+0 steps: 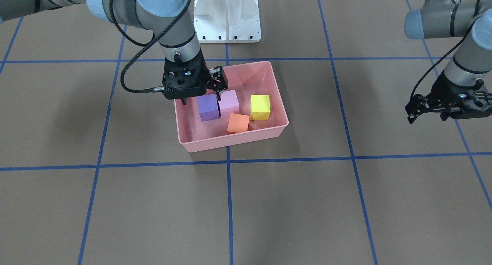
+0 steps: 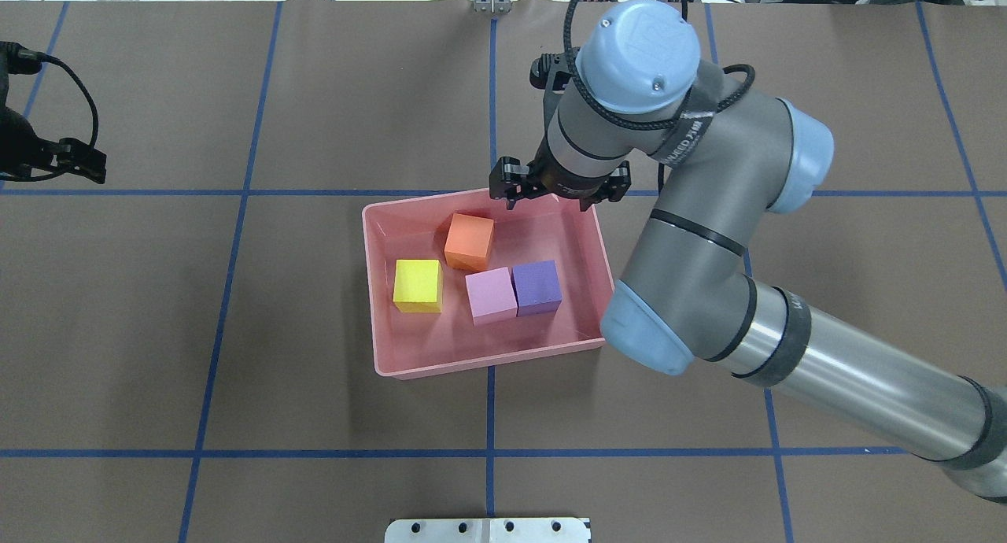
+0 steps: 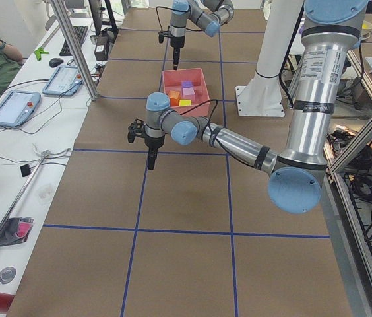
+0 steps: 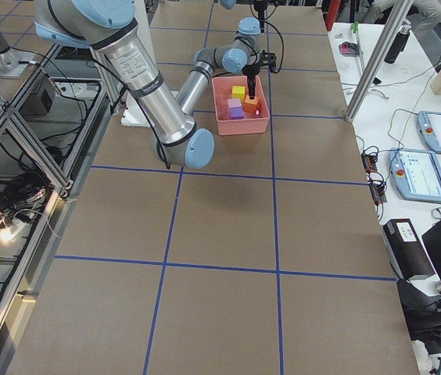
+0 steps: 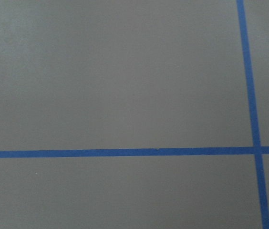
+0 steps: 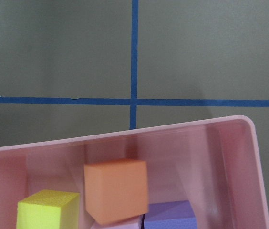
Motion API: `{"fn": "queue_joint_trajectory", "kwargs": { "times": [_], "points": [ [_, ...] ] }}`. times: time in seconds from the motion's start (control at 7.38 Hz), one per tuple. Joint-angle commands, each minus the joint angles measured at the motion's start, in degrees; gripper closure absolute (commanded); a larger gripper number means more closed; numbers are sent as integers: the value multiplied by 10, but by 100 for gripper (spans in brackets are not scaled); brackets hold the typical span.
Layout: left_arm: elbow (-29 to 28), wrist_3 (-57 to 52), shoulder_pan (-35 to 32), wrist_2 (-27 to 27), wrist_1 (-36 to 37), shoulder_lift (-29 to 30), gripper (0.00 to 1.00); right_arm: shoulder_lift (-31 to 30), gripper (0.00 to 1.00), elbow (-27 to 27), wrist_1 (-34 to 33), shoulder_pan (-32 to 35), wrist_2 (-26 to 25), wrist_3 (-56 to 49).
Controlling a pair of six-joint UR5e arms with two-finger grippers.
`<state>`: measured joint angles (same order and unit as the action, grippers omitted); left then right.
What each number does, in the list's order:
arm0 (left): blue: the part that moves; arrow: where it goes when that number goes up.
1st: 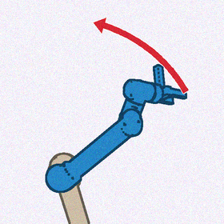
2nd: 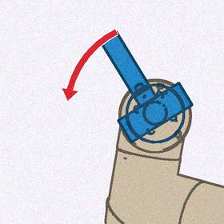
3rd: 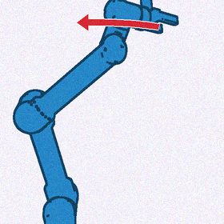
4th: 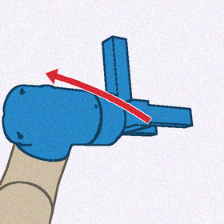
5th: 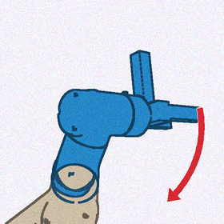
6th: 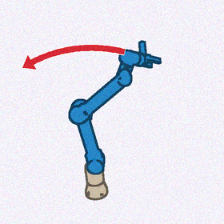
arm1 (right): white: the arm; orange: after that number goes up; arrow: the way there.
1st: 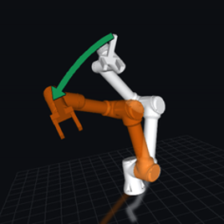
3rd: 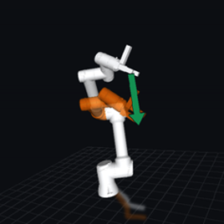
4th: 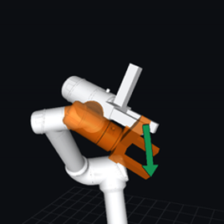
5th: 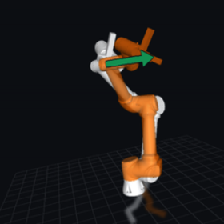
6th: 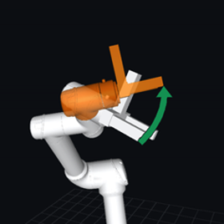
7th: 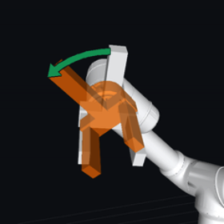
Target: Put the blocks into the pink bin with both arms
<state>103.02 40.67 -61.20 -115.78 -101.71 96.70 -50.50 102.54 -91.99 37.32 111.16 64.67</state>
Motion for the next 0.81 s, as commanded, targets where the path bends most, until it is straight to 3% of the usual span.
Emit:
{"fn": "queue_joint_trajectory", "kwargs": {
  "times": [0.0,0.14,0.41,0.68],
  "points": [
    [-12,-1,1,15,-18,1,0,-112,0,33,86,17,-12,-8],
    [-25,-2,1,15,-29,-5,0,-131,0,34,89,73,1,-22],
    [-19,-14,-27,10,-28,-6,0,-196,0,35,82,183,75,-112],
    [-26,-175,-92,-26,-11,-26,0,-272,0,31,81,271,104,-287]
  ]
}}
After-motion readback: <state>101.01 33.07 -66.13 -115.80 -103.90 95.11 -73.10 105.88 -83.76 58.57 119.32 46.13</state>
